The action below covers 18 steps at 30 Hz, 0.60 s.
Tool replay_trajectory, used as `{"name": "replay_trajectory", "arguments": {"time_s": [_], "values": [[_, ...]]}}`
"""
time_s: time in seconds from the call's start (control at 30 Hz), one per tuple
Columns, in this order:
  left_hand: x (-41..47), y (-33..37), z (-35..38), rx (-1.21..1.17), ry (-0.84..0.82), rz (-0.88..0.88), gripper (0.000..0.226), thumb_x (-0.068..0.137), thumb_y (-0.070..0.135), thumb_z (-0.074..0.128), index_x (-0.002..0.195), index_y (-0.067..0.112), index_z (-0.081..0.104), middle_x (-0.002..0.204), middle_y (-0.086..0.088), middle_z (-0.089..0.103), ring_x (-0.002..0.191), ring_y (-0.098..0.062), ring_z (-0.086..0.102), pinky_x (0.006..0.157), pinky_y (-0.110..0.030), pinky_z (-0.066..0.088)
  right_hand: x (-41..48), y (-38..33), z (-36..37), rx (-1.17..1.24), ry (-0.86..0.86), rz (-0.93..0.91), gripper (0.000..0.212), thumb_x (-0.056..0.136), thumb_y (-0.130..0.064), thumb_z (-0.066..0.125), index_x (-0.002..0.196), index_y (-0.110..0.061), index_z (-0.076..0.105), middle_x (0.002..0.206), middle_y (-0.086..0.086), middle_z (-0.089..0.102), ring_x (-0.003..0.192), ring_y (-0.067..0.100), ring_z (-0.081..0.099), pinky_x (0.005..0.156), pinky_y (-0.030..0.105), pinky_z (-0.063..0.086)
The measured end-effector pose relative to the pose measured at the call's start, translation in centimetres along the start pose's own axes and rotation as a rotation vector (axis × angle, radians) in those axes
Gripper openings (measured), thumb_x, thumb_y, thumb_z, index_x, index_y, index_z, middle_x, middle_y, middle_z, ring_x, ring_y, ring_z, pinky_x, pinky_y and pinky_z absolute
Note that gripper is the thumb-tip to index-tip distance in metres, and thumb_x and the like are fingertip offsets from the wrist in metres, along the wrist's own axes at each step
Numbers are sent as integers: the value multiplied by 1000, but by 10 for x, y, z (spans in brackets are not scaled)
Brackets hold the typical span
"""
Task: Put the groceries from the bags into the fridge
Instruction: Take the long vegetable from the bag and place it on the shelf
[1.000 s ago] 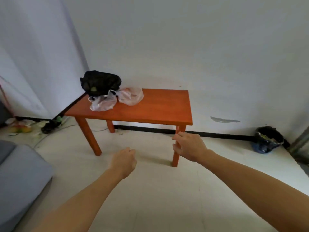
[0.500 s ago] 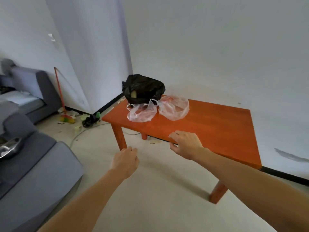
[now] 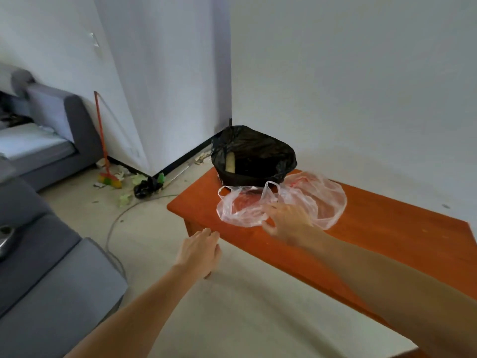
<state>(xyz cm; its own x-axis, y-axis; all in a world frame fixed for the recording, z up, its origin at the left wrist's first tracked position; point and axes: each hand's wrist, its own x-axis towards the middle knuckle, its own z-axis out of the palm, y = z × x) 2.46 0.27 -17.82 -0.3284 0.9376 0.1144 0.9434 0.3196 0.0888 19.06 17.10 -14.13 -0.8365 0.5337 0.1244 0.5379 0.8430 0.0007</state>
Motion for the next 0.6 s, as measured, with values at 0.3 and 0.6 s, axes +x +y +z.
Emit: {"name": "replay_trajectory", "arguments": {"time_s": [0.3,0.6], "values": [[152,-108,2,5,-33,104,24,99,34,39,110,21,56,97,5,55,86,-12,56,67,-24,47,148,1,32,6,-2,134,35,93,-42,45,120,-25,58,116,-4,61,103,19,59,79,32,44],[278,-142,34,-42,-10,181,27,99,32,38,117,21,55,106,5,56,95,-13,55,76,-28,50,265,56,59,66,4,258,37,95,-40,46,127,-24,54,115,-4,60,100,20,61,72,33,49]]}}
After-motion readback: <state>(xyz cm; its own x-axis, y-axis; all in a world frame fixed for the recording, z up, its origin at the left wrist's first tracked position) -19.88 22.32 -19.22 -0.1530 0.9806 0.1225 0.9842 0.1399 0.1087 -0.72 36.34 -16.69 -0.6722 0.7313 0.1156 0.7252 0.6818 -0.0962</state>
